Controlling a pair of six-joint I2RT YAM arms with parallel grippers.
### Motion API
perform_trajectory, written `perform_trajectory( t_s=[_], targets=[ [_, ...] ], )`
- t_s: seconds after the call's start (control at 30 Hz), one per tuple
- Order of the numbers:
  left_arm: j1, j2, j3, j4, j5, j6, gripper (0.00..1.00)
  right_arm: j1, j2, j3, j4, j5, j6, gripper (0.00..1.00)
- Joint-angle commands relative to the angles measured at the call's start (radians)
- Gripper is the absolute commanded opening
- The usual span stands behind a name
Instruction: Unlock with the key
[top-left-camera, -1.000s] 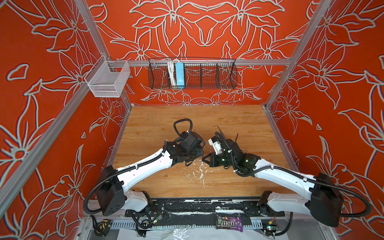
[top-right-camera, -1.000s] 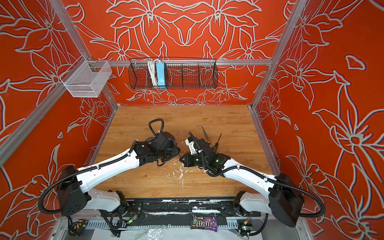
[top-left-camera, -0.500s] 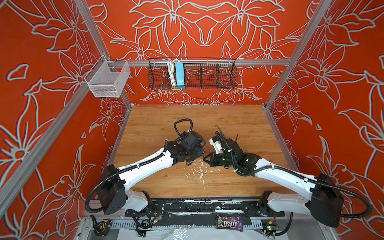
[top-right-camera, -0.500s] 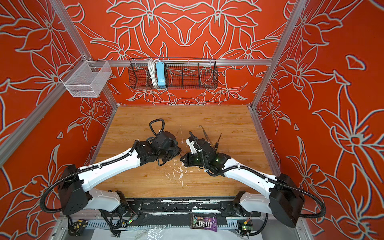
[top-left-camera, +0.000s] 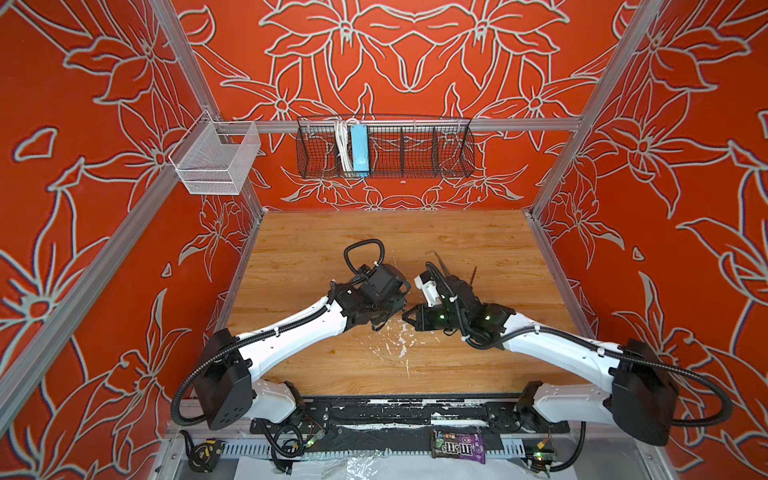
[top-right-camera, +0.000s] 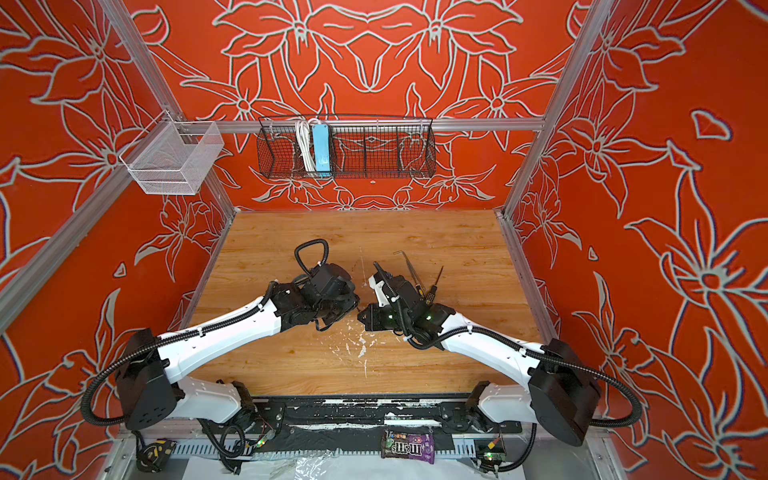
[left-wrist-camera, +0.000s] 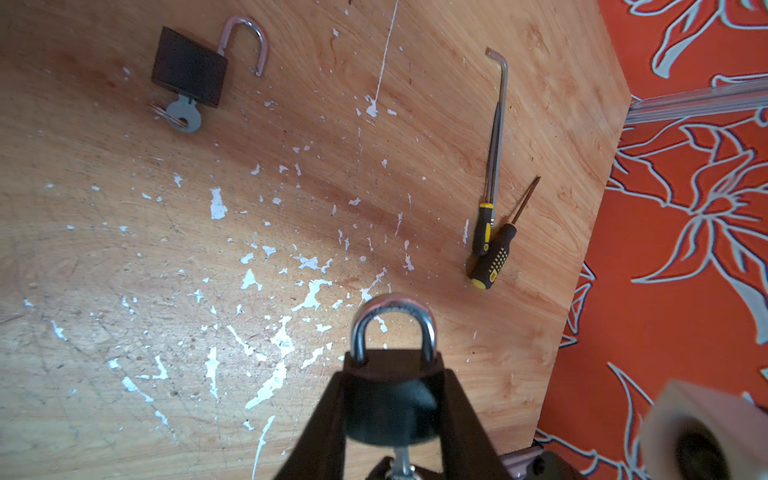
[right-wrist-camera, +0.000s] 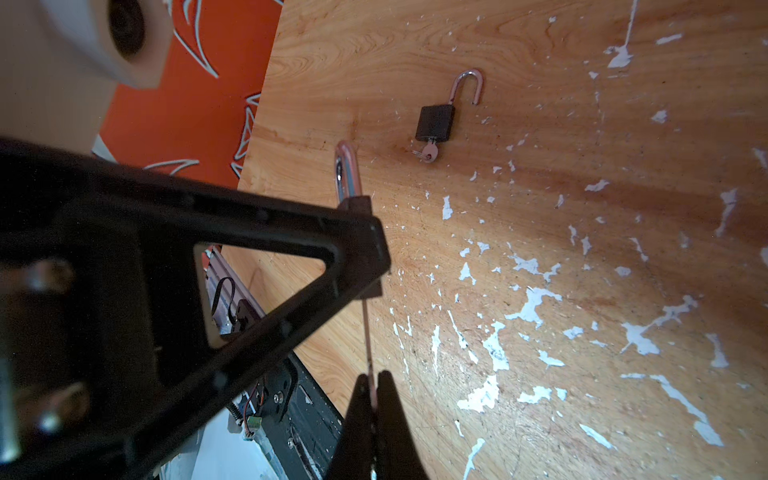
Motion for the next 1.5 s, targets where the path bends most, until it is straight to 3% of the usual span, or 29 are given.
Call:
perform_trajectory(
  t_s=[0.0,0.37,0.67,1.03,1.47],
  targets=[
    [-0.021,-0.009,-0.019,-0.043,0.007,-0.020,0.00,-0.032,0.007,0.048,0.056,-0.014,0.018,0.00],
    [-0.019,-0.031,-0.060,0.039,-0.008,-0.119,0.00,-0.051,0.010,0.114,-0.091,0.009,-0.006,0.00],
    [-0.019,-0.096,-0.139,0.172,-0.005,-0.202,0.00,0.030,0.012,0.099,-0.077,0.156,-0.004,0.00],
    [-0.020,-0.116,-0.147,0.205,0.042,-0.228,0.00,0.043,0.072,0.088,0.032,0.127,0.011,0.00],
    [-0.028,-0.133,-0.180,0.260,0.068,-0.297,0.00,0.094,0.082,0.134,0.018,0.317,0.011,0.00]
  ],
)
